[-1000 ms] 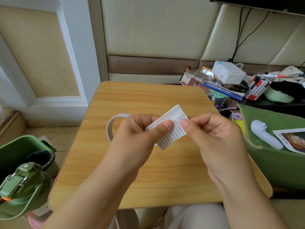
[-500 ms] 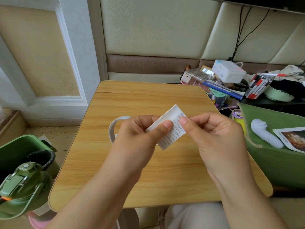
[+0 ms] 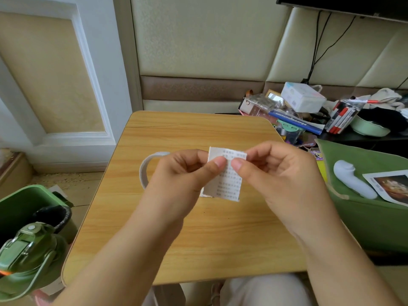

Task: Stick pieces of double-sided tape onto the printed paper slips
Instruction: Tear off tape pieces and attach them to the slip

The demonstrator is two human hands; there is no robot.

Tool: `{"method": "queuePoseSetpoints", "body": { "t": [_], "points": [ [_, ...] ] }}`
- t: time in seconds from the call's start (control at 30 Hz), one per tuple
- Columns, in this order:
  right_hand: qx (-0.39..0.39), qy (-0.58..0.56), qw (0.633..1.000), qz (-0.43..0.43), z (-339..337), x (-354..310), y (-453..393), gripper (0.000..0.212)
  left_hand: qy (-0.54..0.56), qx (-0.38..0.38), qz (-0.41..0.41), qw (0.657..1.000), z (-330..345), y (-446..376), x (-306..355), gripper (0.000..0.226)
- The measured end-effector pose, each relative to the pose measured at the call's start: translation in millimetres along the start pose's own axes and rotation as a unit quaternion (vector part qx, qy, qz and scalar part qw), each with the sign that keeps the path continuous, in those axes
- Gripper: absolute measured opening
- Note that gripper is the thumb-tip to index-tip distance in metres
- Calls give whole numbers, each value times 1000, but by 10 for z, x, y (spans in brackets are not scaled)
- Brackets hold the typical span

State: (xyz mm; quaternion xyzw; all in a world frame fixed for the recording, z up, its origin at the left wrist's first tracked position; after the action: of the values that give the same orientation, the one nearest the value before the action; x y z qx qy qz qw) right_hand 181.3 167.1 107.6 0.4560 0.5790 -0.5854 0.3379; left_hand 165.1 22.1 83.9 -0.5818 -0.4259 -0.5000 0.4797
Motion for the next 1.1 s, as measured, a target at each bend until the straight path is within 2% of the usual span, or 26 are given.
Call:
{"method": "queuePoseSetpoints", "body": {
  "t": [0.07,0.23,0.43,0.53,0.63,0.7,0.9,1.0,1.1],
  "points": [
    [3,-73,997,28,35,96,44,9,62,21,-42,997,5,40,-66,21],
    [51,-132,989,47,74,201,189,5,92,39,-83,992,31,101,-158,14],
    [71,-110,991,30,66,180,200,16,76,49,-89,992,26,127,-149,20],
    [38,-62,997,21,58,132,166,16,76,22,-73,994,15,102,-94,17],
    [-14,18,1000,19,70,91,134,8,29,-12,-55,998,-12,63,-26,12],
    [-13,32,999,12,56,72,122,9,12,0,-36,999,-34,41,2,11],
    [15,-92,994,56,56,187,194,11,70,79,-74,992,-90,79,-112,16],
    [58,-161,983,61,24,205,212,8,89,100,-91,987,-86,109,-168,19],
    [92,-167,980,51,-10,189,190,10,85,108,-92,986,-83,119,-172,17]
  ]
}}
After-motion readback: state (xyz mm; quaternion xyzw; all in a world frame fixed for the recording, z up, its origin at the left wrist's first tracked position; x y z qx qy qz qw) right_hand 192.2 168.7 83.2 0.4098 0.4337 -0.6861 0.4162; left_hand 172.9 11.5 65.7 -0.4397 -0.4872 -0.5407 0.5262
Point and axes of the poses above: each hand's wrist, its own y-axis away from the middle knuckle, its own z-axis out of the palm, x = y × z, the point moved 6 cm from there along -y, towards the middle knuckle, and after that the axes turned 13 degrees about -y, right-handed, at the moved point
